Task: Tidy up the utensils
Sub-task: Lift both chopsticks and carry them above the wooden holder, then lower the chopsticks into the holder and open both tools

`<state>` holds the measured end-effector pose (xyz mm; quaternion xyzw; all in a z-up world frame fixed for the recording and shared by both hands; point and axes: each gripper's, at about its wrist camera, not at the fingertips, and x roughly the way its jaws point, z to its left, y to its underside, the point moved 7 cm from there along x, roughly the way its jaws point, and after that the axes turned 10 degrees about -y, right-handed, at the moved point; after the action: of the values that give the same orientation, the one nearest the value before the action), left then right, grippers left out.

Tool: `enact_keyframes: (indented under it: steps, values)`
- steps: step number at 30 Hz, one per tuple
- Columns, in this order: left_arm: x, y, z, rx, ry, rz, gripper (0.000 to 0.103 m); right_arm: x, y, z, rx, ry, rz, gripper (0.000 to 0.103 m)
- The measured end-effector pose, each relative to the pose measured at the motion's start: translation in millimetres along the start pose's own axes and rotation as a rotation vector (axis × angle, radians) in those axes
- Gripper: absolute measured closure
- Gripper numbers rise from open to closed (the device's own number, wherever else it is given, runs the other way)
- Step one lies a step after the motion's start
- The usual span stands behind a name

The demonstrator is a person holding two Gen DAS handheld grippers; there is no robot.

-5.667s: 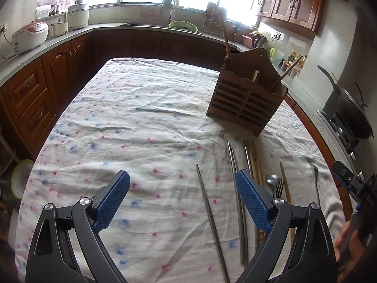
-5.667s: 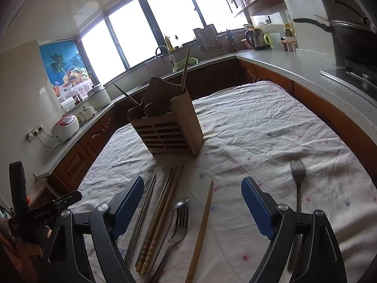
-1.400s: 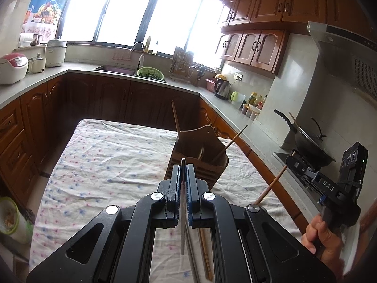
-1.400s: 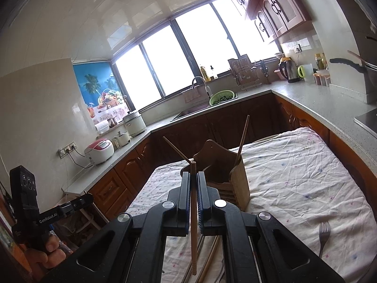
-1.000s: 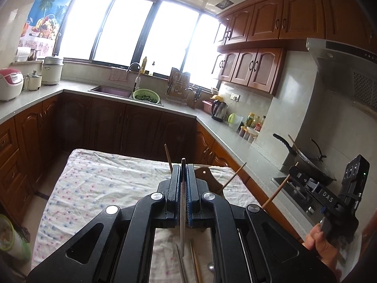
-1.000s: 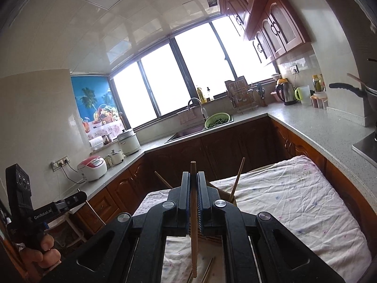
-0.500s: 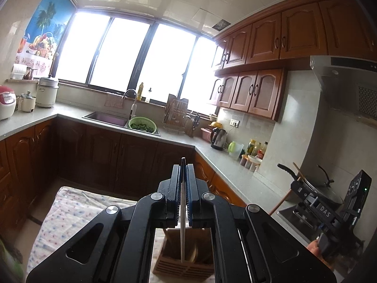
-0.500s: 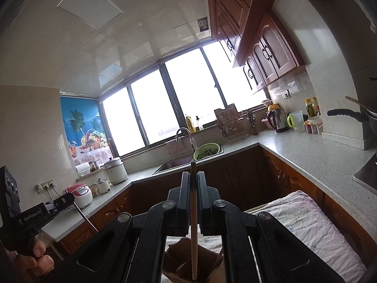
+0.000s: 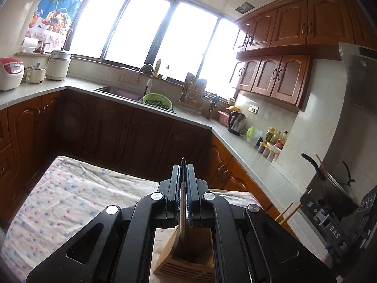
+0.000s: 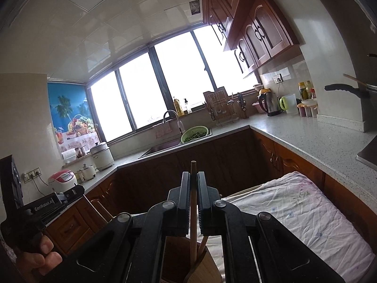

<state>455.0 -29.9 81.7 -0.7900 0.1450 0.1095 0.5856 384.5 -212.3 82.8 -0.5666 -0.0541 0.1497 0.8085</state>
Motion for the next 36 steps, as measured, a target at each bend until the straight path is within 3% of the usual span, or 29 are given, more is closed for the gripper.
enact_keyframes:
  steps: [9,30,34,36]
  values:
    - [26,28,5,-0.016,-0.005,0.098,0.099,7,25,-11,0.037,0.006,0.059,0.098]
    - [33,31,-2,0.020,-0.010,0.148,0.098,13,22,-16,0.060,0.003,0.117,0.093]
    - [28,35,0,0.010,-0.001,0.167,0.080,11,23,-16,0.068,-0.006,0.131,0.089]
    - [21,36,2,0.009,0.001,0.167,0.068,9,23,-14,0.074,-0.010,0.132,0.070]
